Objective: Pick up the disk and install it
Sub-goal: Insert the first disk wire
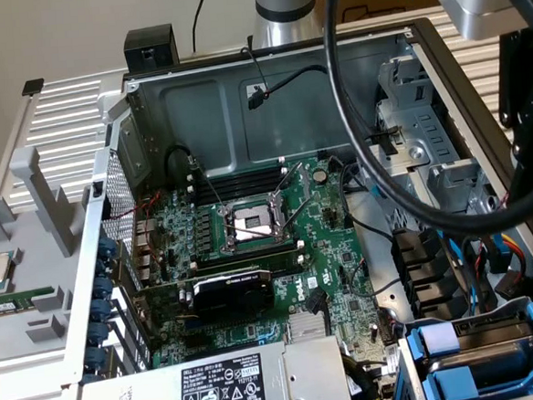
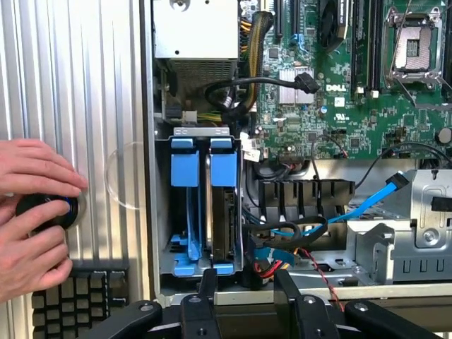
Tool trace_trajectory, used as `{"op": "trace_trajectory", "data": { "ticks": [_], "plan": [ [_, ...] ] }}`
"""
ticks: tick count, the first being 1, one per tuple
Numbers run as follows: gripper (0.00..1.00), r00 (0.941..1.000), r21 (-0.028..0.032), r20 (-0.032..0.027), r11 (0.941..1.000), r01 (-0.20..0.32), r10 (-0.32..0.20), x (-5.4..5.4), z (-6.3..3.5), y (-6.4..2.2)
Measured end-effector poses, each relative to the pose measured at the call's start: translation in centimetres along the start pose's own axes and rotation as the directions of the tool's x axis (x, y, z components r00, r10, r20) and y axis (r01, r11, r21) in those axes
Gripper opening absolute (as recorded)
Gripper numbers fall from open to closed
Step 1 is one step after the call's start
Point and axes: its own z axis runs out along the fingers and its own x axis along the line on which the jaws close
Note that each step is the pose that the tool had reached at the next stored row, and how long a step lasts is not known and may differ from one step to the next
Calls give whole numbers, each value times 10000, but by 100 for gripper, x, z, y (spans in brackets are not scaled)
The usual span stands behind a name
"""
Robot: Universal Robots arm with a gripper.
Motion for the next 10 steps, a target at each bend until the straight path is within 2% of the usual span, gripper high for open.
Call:
{"op": "trace_trajectory", "data": {
  "ticks": [10],
  "plan": [
    [45,10000,-40,10,10000,-17,17,-15,89,-80]
  ]
}}
